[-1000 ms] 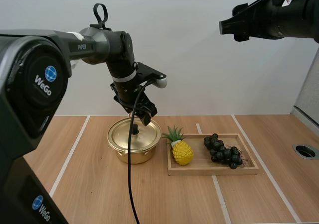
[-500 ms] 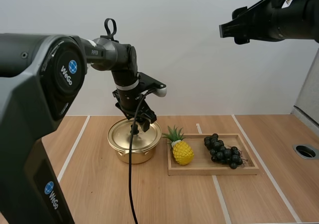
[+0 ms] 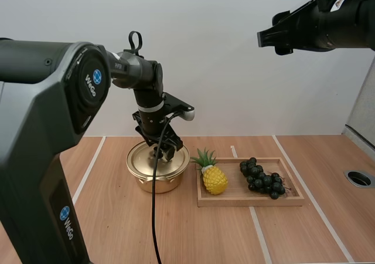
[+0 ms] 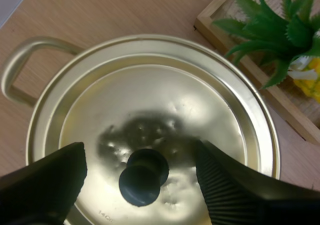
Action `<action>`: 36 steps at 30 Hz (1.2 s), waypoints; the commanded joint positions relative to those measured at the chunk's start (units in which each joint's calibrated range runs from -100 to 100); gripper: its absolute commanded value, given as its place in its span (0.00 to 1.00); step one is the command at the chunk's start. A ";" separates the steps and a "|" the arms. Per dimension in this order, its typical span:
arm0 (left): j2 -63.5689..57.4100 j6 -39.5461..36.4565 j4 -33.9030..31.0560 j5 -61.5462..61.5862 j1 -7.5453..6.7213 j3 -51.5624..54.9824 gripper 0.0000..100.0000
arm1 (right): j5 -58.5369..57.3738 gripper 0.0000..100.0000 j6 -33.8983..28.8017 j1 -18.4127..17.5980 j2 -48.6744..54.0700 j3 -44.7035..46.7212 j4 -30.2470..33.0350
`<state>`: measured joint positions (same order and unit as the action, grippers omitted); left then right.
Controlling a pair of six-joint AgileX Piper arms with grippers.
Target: Open the pot, put the grape inside, and close it
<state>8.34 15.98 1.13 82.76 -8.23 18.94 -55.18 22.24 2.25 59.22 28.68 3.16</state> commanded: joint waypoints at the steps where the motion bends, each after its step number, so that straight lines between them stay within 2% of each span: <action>1: 0.00 -0.56 -0.01 -0.18 -0.15 -0.09 1.00 | 0.21 1.00 0.46 0.17 0.32 -0.37 0.05; 10: -0.04 -1.47 -0.11 2.40 -0.08 -0.09 1.00 | 0.21 1.00 0.46 0.17 0.32 -0.37 0.05; 11: -0.04 -2.49 -0.78 2.40 -0.08 -0.09 0.97 | 0.21 1.00 0.46 0.17 0.32 -0.37 0.05; 14: -0.18 -4.15 -1.64 1.47 -0.08 -0.09 0.19 | 0.21 1.00 0.46 0.17 0.32 -0.37 0.05; 15: -0.31 -4.15 -1.76 1.29 -0.08 -0.09 0.00 | 0.21 1.00 0.46 0.17 0.32 -0.37 0.05; 27: -4.78 -6.28 -2.54 3.51 -0.08 -1.16 0.00 | 1.60 1.00 0.46 0.17 0.32 -0.37 0.14; 36: -22.67 -7.89 -2.54 12.58 -0.08 -17.46 0.00 | 2.05 1.00 0.46 0.17 0.32 -0.37 0.14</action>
<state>-9.72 9.19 -1.22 93.62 -8.23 5.79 -54.51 22.24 2.25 59.22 28.68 3.16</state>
